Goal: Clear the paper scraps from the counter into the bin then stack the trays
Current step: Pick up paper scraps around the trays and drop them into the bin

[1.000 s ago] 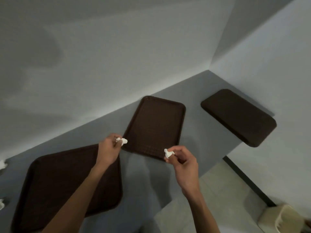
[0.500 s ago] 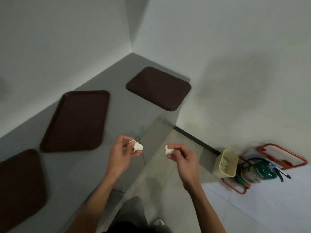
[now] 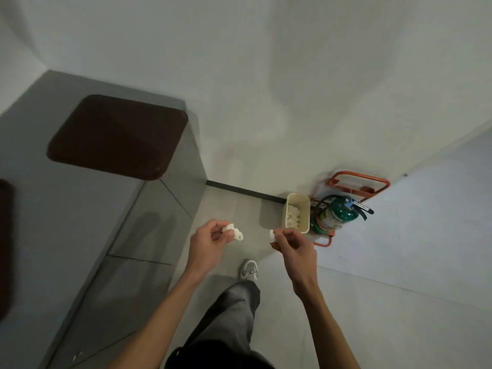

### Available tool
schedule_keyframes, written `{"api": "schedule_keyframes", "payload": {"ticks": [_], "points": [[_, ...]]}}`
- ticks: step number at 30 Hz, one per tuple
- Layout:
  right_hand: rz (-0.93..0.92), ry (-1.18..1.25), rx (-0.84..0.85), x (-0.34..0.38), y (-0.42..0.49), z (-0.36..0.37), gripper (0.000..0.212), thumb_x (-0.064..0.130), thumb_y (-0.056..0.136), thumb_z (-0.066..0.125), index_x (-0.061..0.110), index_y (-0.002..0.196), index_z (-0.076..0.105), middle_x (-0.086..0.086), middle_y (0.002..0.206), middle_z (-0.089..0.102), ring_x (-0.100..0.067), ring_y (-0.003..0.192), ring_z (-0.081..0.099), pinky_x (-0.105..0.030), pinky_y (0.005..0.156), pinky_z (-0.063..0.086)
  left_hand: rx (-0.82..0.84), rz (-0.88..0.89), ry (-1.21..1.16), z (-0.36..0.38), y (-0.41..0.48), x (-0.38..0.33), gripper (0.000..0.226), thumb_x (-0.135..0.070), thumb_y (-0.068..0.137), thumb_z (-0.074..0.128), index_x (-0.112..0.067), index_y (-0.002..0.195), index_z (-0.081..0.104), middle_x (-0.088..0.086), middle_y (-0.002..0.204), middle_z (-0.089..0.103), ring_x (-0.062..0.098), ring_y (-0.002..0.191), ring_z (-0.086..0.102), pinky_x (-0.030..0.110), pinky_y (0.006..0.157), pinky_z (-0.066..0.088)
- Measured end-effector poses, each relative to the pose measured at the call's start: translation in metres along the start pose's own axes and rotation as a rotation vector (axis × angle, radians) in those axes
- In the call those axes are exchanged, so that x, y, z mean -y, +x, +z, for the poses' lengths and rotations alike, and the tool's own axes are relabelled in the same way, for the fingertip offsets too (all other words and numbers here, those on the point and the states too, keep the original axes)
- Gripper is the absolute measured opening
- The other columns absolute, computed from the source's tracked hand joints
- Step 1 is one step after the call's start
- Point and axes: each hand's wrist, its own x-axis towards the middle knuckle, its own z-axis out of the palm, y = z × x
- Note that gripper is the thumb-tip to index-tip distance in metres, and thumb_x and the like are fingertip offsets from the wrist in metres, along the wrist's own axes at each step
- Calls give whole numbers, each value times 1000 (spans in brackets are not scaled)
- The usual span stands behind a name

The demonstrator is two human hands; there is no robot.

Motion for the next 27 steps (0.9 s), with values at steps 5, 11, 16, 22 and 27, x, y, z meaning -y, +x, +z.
{"api": "schedule_keyframes", "payload": {"ticks": [5, 11, 16, 22, 27], "points": [[57, -130, -49, -11, 75, -44, 13, 34, 88, 85, 35, 96, 75, 22, 88, 77, 0, 86, 74, -28, 79, 63, 80, -59, 117, 80, 64, -12, 33, -19, 83, 85, -31, 113, 75, -17, 102, 76, -7, 93, 70, 15, 84, 56], [121, -230, -84, -33, 158, -86, 14, 30, 90, 82, 33, 100, 72, 13, 94, 78, 3, 82, 72, -21, 68, 58, 115, -48, 250, 162, 122, -11, 17, -21, 92, 74, -27, 108, 78, -17, 99, 76, -7, 91, 69, 16, 86, 56], [189, -269, -51, -74, 232, -116, 24, 30, 94, 79, 26, 114, 66, 8, 106, 77, -4, 92, 74, -30, 83, 63, 119, -118, 310, 221, 159, 15, 10, -24, 94, 71, -24, 102, 78, -12, 88, 76, 3, 84, 71, 32, 85, 60], [221, -393, 87, -148, 325, -143, 15, 23, 96, 76, 27, 110, 72, 10, 100, 77, -4, 91, 71, -34, 87, 62, 14, -260, 330, 299, 189, 73, 15, -36, 84, 80, -25, 94, 80, -12, 85, 78, 3, 82, 72, 32, 83, 59], [148, -591, 188, -219, 399, -144, 16, 14, 92, 77, 22, 105, 72, 2, 101, 74, -16, 88, 70, -24, 74, 56, -108, -484, 176, 368, 222, 121, 14, -34, 80, 84, -26, 91, 82, -14, 83, 78, 2, 83, 72, 31, 89, 58]]}}
